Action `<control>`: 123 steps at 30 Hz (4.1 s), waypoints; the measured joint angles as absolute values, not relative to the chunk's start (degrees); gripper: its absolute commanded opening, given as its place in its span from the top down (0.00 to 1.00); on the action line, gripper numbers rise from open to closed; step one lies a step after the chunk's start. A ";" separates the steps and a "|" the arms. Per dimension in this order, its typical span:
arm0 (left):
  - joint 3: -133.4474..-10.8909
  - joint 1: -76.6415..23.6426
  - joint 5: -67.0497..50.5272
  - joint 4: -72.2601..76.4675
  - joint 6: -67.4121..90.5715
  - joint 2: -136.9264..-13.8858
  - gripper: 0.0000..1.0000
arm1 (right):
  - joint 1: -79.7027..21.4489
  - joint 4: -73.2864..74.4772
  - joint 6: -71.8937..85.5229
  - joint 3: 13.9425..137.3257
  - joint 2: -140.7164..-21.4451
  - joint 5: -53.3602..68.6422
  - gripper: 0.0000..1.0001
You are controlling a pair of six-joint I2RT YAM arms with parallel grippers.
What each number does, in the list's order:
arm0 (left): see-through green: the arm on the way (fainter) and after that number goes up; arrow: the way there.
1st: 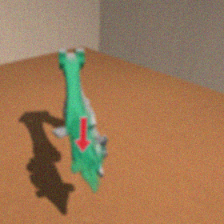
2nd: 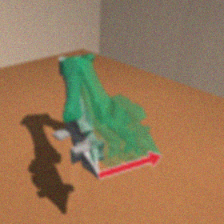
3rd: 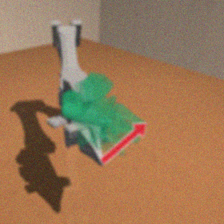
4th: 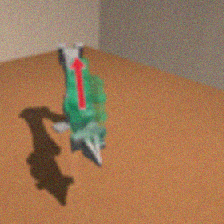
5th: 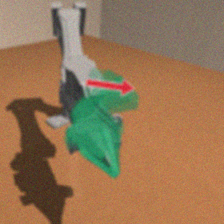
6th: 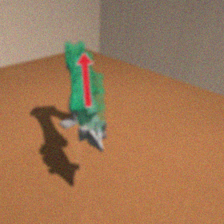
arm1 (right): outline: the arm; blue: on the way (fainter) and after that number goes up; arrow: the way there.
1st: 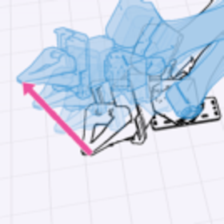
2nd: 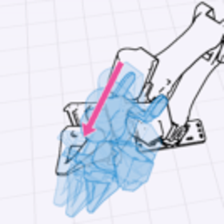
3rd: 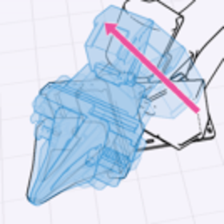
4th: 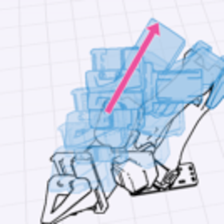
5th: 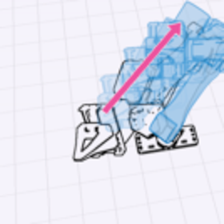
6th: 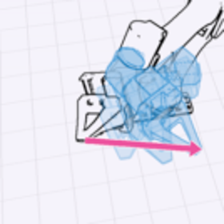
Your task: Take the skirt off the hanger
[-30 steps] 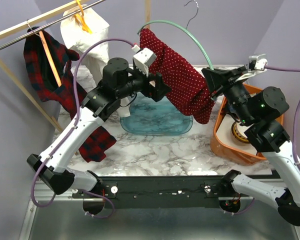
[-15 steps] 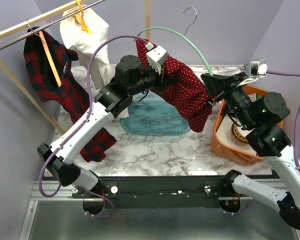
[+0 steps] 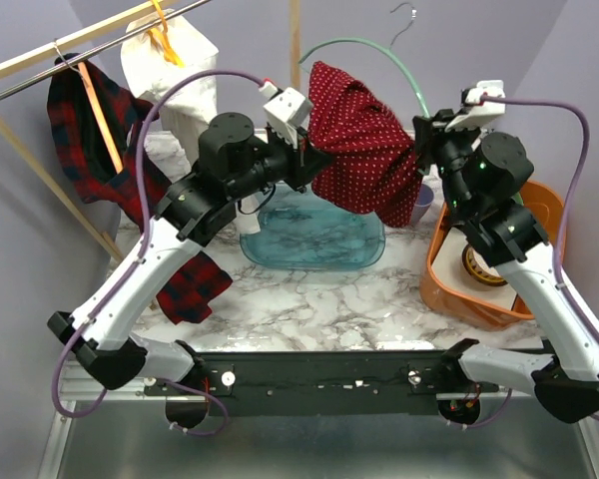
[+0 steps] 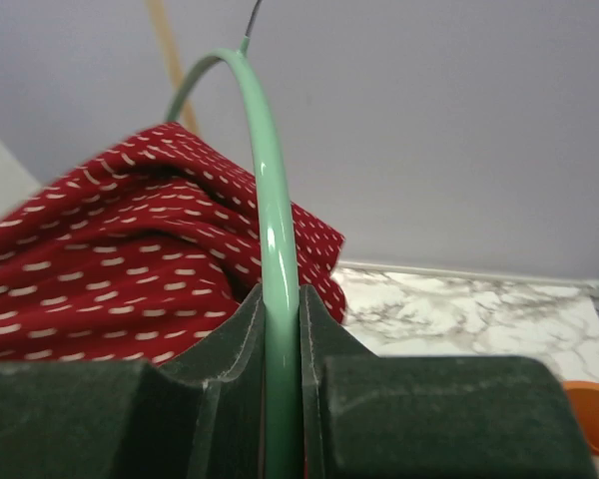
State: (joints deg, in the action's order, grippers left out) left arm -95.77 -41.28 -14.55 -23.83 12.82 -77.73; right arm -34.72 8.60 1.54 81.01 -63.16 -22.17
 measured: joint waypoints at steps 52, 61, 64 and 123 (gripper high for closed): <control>-107.74 -41.65 -14.39 -20.60 21.87 -65.89 1.00 | -12.91 19.11 6.39 98.00 -75.72 -21.23 0.99; -107.68 -41.65 -15.66 -21.12 23.73 -64.14 1.00 | -12.60 19.40 6.37 98.37 -76.88 -19.77 0.99; -107.98 -41.65 -15.62 -22.41 23.66 -64.12 1.00 | -12.27 19.40 6.26 98.37 -77.49 -19.66 0.99; -129.58 -41.65 -3.90 -46.41 27.73 -65.91 1.00 | -3.07 0.51 0.05 87.02 -82.26 -3.88 0.99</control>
State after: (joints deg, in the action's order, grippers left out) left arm -129.58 -41.65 -3.90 -46.41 27.73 -65.91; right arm -3.07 0.51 0.05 87.02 -82.26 -3.88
